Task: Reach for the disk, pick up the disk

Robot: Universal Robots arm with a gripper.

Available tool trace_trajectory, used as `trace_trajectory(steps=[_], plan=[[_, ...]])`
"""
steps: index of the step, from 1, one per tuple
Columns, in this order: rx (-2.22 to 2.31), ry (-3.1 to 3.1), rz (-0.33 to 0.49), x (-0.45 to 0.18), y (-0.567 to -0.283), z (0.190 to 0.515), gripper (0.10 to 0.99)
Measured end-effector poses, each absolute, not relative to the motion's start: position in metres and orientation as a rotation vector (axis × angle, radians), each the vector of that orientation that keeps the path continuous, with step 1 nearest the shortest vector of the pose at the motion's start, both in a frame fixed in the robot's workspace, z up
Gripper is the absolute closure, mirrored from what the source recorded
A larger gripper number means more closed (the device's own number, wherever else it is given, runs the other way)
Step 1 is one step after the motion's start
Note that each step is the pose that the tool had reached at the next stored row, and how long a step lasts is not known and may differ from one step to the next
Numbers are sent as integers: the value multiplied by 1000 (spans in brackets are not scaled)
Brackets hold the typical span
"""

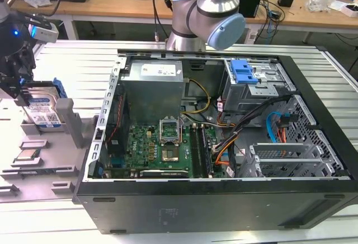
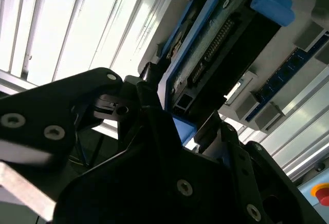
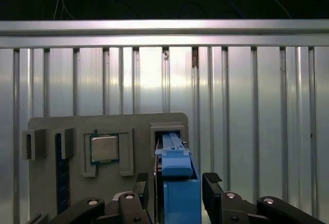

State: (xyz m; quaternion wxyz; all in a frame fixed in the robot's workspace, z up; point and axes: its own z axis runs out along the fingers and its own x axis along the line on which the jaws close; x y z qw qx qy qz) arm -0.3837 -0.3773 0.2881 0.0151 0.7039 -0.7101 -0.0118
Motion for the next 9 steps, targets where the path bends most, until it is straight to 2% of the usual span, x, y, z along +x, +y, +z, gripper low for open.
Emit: trace_trajectory(steps=[1,3,4,9], plan=[[2190,-2210,-37,-384,-377,288,561],[2190,-2210,-37,-384,-377,288,686],[2190,-2210,-37,-384,-377,288,722],[2190,-2209,-37,-384,-377,288,722]])
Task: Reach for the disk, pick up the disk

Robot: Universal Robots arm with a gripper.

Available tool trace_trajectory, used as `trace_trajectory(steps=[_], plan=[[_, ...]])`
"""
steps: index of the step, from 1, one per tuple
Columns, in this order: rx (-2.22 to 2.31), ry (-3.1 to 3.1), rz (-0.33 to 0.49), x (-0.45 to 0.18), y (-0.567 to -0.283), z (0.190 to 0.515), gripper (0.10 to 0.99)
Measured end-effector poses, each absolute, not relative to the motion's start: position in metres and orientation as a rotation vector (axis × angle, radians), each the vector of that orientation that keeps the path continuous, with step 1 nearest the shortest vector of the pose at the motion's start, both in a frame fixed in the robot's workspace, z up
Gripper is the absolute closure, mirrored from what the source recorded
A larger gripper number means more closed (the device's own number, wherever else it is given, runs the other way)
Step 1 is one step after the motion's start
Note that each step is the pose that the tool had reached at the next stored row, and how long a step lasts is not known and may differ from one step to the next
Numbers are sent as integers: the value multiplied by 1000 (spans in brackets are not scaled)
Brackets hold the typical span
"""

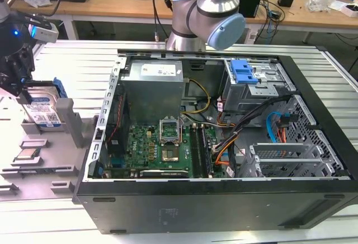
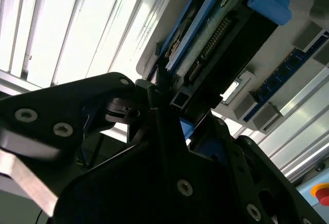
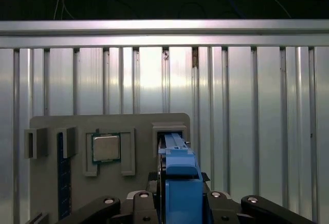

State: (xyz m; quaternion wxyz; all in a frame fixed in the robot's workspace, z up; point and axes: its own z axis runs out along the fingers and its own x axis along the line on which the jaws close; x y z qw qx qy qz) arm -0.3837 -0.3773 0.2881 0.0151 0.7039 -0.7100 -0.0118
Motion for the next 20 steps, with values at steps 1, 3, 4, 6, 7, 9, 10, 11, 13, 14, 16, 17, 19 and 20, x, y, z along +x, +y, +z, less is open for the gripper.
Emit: trace_trajectory(steps=[1,3,4,6,7,9,10,11,13,14,16,17,19,20], plan=[[2190,-2209,-37,-384,-377,288,722],[2190,-2209,-37,-384,-377,288,722],[2190,-2209,-37,-384,-377,288,722],[2190,-2209,-37,-384,-377,288,722],[2190,-2209,-37,-384,-377,288,722],[2190,-2209,-37,-384,-377,288,722],[2190,-2209,-37,-384,-377,288,722],[2190,-2209,-37,-384,-377,288,722],[2190,-2209,-37,-384,-377,288,722],[2190,-2209,-37,-384,-377,288,722],[2190,-2209,-37,-384,-377,288,722],[2190,-2209,-37,-384,-377,288,722],[2191,-2209,-37,-384,-377,289,722],[2191,-2209,-37,-384,-377,291,722]])
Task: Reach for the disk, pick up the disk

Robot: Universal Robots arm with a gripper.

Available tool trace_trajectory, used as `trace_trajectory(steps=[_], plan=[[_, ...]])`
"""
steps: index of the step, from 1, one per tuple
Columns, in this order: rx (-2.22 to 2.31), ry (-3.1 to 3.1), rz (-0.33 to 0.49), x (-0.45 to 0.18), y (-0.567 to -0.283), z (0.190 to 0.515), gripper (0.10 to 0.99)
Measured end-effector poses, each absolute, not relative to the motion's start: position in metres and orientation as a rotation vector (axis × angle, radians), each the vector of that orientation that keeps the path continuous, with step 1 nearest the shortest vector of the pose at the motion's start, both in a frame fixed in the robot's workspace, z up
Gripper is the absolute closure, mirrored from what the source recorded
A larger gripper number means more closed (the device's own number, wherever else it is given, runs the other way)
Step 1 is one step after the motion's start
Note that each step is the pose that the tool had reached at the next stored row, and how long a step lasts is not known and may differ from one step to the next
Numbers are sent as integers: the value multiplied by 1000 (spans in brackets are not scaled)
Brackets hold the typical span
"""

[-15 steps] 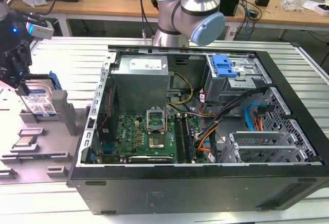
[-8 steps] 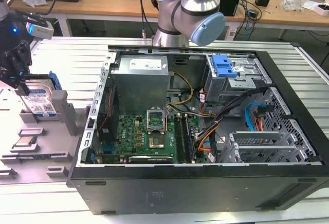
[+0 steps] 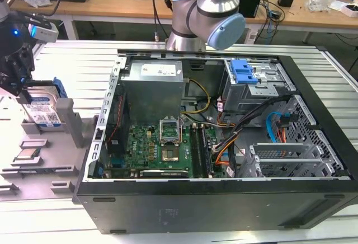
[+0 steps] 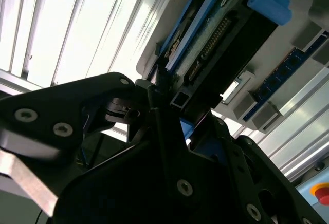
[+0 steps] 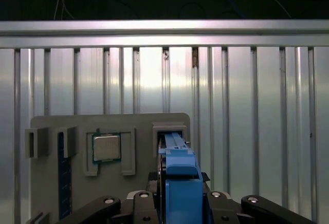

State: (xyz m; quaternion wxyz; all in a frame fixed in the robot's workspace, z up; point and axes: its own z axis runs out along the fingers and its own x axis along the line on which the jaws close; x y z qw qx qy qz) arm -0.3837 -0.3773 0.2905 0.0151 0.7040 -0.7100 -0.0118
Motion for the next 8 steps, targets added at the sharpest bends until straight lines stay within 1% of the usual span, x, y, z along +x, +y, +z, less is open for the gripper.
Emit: trace_trajectory(steps=[8], plan=[[2191,-2209,-37,-384,-377,304,722]])
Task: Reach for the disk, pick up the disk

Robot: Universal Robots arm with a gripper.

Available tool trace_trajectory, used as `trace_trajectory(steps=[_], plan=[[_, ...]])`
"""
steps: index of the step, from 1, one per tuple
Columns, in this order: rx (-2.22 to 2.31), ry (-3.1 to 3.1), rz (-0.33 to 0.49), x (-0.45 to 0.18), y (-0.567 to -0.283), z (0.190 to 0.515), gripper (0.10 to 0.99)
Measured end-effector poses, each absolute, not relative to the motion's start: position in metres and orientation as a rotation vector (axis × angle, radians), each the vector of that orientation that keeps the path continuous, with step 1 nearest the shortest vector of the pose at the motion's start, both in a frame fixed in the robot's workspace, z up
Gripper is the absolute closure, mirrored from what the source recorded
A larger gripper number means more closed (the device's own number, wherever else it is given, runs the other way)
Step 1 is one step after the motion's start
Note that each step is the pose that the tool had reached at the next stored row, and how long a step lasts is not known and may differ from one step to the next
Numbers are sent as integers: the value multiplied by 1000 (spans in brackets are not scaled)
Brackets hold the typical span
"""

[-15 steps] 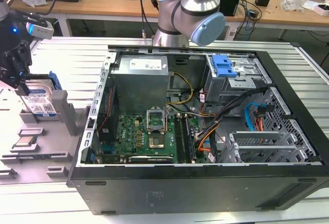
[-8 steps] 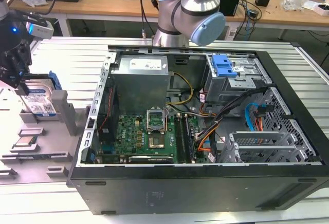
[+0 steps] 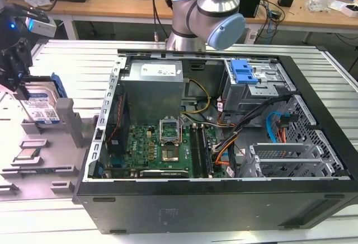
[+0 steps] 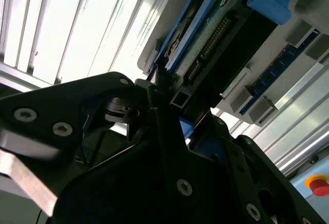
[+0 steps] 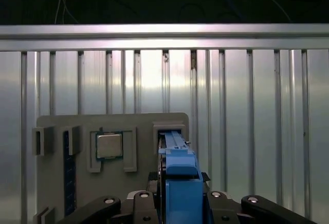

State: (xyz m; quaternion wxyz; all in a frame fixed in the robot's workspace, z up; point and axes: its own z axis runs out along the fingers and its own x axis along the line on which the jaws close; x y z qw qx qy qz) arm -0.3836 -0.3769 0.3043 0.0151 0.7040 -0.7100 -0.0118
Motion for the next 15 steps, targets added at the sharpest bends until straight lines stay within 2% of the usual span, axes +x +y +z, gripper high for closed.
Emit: trace_trajectory(steps=[15], plan=[[2191,-2209,-37,-384,-376,349,722]])
